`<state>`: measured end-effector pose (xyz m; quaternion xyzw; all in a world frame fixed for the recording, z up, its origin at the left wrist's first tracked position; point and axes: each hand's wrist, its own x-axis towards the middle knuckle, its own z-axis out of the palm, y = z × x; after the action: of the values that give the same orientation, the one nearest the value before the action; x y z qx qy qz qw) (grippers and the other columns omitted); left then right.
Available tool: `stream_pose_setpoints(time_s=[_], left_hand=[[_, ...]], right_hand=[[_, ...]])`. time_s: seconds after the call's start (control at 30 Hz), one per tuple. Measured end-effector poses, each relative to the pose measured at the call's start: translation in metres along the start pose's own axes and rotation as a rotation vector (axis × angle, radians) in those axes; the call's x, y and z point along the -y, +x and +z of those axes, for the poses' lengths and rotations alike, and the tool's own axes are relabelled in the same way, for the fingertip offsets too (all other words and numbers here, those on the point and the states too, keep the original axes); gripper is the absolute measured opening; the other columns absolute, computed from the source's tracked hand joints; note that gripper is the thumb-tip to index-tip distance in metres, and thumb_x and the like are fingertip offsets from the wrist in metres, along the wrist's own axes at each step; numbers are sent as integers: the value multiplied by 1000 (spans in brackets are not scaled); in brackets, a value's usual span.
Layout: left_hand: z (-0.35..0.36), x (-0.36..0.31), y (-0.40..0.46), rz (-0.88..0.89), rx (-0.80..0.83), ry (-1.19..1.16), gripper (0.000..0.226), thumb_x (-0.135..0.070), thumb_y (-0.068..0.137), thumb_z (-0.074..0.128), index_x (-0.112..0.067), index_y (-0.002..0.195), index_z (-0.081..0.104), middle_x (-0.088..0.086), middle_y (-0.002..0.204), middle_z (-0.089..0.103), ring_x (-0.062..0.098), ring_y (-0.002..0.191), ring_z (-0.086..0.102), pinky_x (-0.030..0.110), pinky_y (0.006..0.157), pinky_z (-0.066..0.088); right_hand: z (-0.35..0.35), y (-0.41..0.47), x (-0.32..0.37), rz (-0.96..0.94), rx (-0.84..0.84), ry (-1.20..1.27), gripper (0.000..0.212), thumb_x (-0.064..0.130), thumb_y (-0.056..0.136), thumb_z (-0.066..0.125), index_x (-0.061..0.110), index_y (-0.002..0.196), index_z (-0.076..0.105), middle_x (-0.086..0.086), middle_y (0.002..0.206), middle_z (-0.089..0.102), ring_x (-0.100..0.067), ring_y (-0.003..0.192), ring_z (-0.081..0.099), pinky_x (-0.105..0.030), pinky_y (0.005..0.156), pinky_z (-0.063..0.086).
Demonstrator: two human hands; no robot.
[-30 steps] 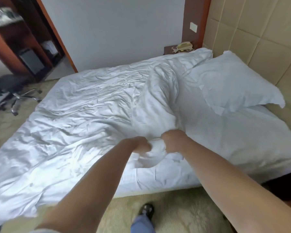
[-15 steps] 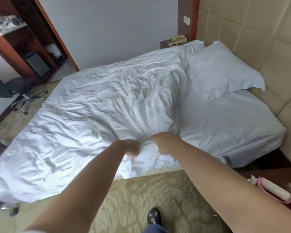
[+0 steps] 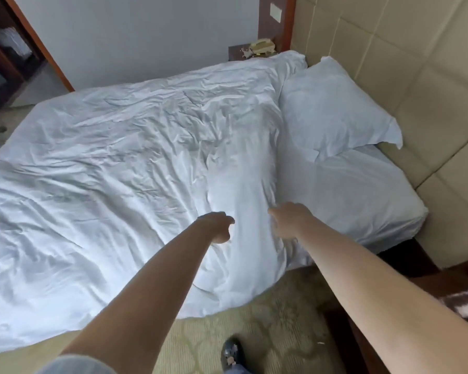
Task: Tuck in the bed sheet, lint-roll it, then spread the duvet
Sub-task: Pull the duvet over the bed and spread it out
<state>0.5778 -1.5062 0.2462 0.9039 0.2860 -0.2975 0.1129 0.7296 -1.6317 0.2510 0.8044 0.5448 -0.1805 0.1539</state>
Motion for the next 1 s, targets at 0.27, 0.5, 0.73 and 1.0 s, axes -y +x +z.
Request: stream_pose_setpoints(time_s=[0.27,0.5,0.73,1.0], left_hand=[[-64,-1,69,116,-190,85,63,-19,95,43,-25,152,17,4,158,13,22,143,18,42,110,29],[-107,-8,161,93,-199,157,58,-25,97,42,-23,150,20,5,156,16,24,142,19,43,111,27],[-178,-29,290,-20,-180,108,54,-30,98,43,-22,148,24,5,154,20,25,139,24,42,108,30],[-222,-57,436,-102,-123,121,77,-47,93,50,-35,152,2,3,160,-14,34,146,-9,55,117,5]], right_hand=[[-36,51,-39,63,-29,4,57,26,87,53,19,140,35,-6,139,42,-25,127,42,-37,101,35],[-51,135,-101,48,-6,61,65,43,90,54,22,147,30,-5,147,36,-24,135,35,-37,108,30],[-60,270,-186,-56,11,166,56,43,90,53,21,139,39,-5,135,45,-25,124,44,-37,100,36],[-40,394,-260,-48,119,276,50,39,94,51,15,136,39,-7,128,48,-28,118,48,-37,96,37]])
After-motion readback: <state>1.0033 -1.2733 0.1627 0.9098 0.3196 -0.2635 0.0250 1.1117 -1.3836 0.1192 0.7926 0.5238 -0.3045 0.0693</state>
